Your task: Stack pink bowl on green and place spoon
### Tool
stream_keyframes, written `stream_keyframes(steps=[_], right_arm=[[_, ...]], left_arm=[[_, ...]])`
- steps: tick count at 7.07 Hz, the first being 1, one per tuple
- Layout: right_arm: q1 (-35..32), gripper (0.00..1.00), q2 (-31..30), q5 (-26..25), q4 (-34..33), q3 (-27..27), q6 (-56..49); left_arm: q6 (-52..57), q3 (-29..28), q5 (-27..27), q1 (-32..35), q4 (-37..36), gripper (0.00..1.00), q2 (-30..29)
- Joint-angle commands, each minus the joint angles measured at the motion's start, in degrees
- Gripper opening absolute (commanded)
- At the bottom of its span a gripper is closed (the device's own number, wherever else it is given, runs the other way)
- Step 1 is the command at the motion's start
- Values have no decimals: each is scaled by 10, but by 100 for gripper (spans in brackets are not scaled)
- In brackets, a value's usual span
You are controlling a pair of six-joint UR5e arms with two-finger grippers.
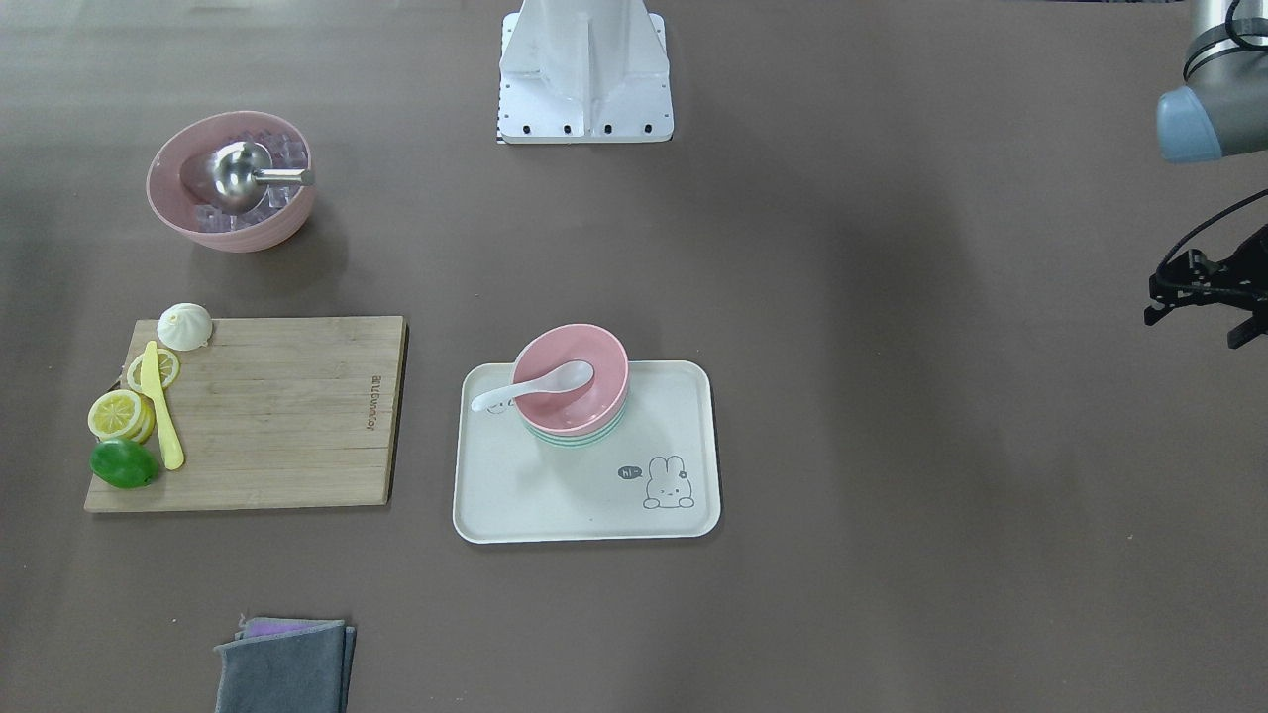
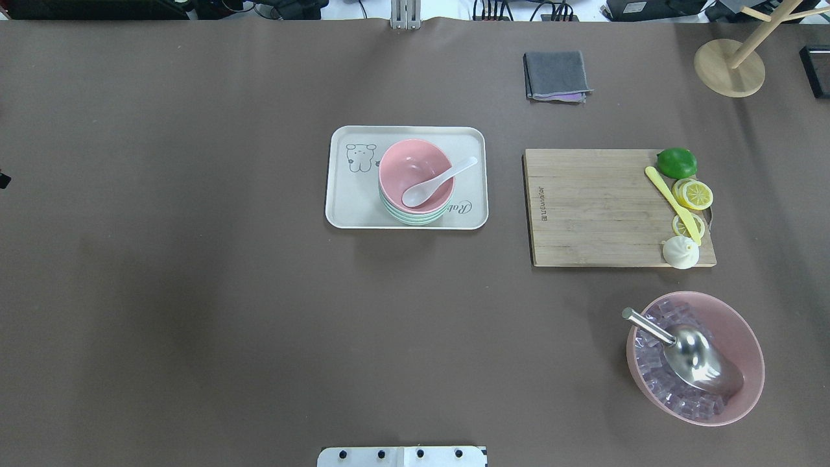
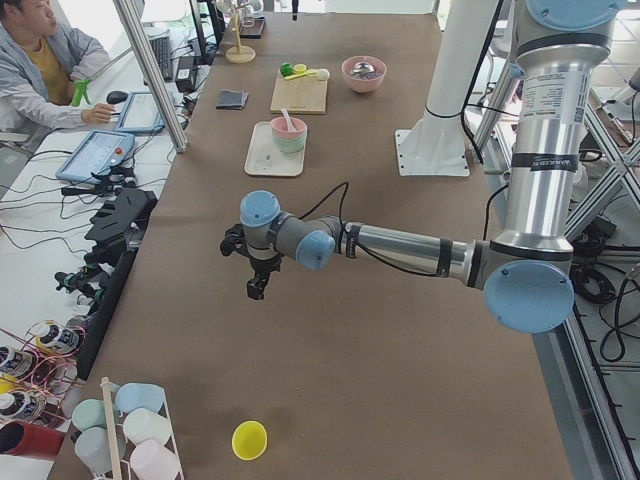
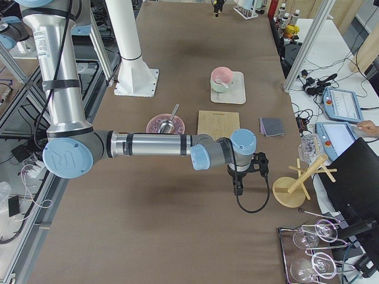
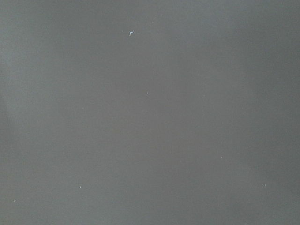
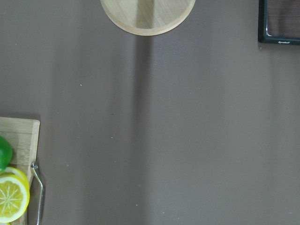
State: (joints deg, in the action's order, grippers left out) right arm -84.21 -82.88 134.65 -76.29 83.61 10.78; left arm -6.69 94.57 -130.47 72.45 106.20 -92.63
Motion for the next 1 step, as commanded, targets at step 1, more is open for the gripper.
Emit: stream_keyframes(steps=[1], right_arm=[[0,100,0,0,0,3,1]], left_arm=[[0,11,3,0,-2,98,1]])
